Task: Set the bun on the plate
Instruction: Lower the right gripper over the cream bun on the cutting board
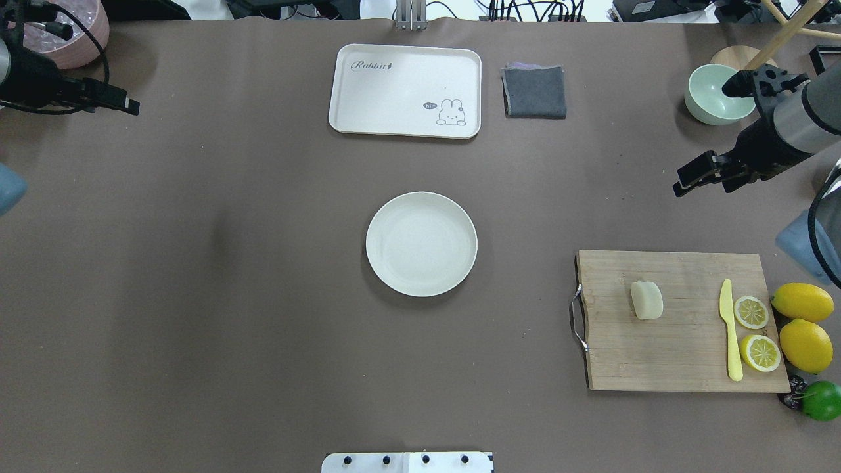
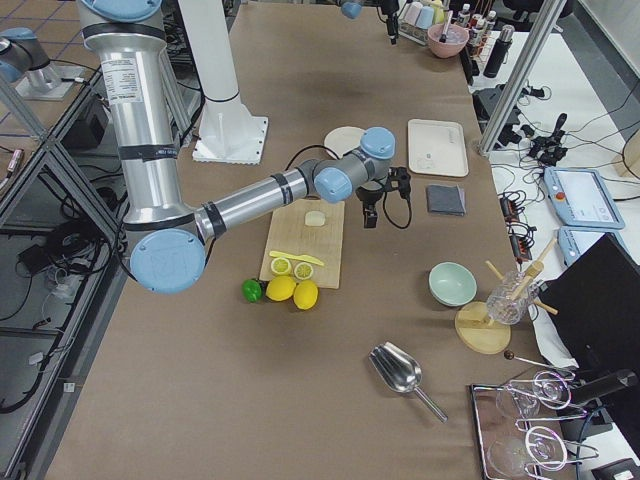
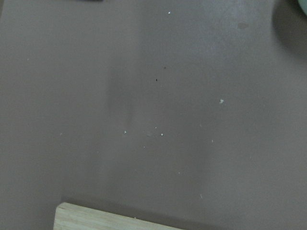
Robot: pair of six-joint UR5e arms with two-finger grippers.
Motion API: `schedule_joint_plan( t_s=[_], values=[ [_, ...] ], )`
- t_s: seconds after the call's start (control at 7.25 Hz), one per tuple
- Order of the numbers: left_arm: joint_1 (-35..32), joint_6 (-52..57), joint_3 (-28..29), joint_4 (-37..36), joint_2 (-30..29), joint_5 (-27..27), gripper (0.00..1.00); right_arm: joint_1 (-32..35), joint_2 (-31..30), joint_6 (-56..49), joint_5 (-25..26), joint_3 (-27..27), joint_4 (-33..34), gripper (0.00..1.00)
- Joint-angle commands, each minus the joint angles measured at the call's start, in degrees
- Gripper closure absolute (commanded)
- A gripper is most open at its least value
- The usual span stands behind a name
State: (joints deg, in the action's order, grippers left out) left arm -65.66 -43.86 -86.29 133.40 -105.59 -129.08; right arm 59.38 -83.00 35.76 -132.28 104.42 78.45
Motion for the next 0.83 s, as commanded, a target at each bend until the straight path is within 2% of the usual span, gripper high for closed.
schedule_joint_plan(
  t_s=[0.0,0.14,0.41,0.55,0.69],
  values=[
    [-0.87,0.27,-0.8,1.24,3.35,0.06,0.02,-6.0,-2.6,3.32,2.54,2.1,-0.31,0.0],
    [-0.96,0.27,-0.8,4.21,4.76,0.06,0.02,-9.51,-3.13,6.74,3.25,3.59,-0.4,0.0],
    [-2.8,0.35,-1.07,4.68,5.73,0.06,0.02,-17.5,-3.4,12.63,7.8,5.79,-0.49,0.0],
    [-2.98,0.62,-1.07,4.77,6.0,0.06,0.02,-20.24,-3.83,15.1,10.18,7.1,-0.49,0.0],
    [-3.07,0.62,-0.98,4.85,6.44,0.06,0.02,-20.79,-6.1,15.04,10.46,8.25,-0.49,0.0]
  ],
)
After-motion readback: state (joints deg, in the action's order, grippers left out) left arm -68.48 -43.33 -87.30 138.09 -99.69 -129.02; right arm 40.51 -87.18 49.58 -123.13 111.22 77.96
